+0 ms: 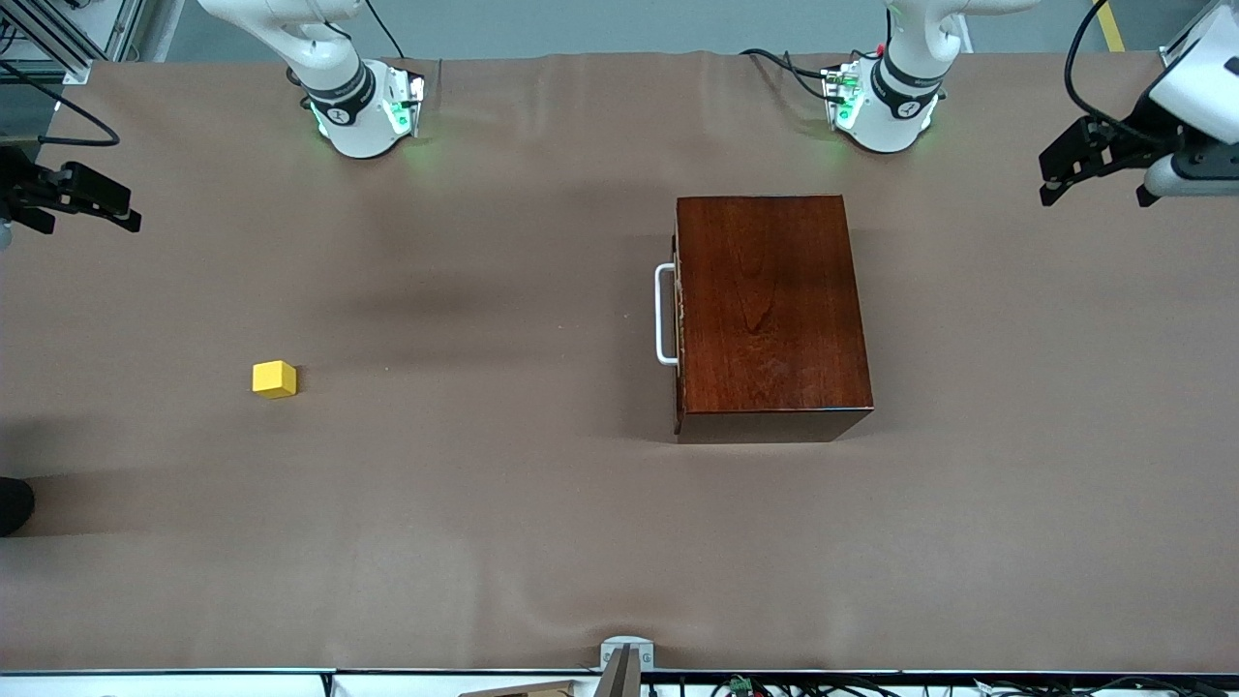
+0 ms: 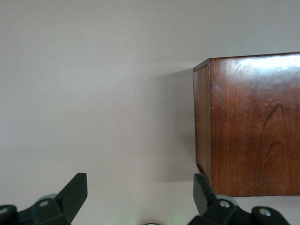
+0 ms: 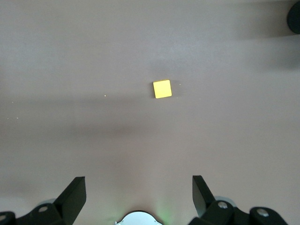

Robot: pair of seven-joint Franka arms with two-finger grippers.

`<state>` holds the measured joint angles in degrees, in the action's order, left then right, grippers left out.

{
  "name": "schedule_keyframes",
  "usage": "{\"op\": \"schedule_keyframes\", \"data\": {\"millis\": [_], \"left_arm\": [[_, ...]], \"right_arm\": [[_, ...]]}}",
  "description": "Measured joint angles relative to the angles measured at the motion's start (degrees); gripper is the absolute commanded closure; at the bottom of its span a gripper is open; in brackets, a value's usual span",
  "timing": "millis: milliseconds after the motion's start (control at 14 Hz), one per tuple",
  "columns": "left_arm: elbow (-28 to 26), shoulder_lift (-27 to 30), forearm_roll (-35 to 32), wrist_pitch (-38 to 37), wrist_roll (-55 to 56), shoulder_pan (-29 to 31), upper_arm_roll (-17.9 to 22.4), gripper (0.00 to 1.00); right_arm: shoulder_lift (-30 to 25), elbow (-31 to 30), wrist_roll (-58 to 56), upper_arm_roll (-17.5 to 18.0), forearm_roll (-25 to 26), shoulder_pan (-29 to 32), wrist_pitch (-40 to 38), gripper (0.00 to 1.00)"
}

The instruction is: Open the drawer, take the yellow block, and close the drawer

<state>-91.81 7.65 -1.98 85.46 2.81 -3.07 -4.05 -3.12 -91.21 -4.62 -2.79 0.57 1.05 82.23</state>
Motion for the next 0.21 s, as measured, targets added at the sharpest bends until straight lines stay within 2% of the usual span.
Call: {"op": "schedule_keyframes", "data": {"millis": [214], "left_arm": [[0.4,0.1,0.1,-0.5,-0.5,0.1,0.4,0.0]], "right_arm": [[0.0,0.1,0.0,0.1,-0.2,0.0,0.3,0.0]]}}
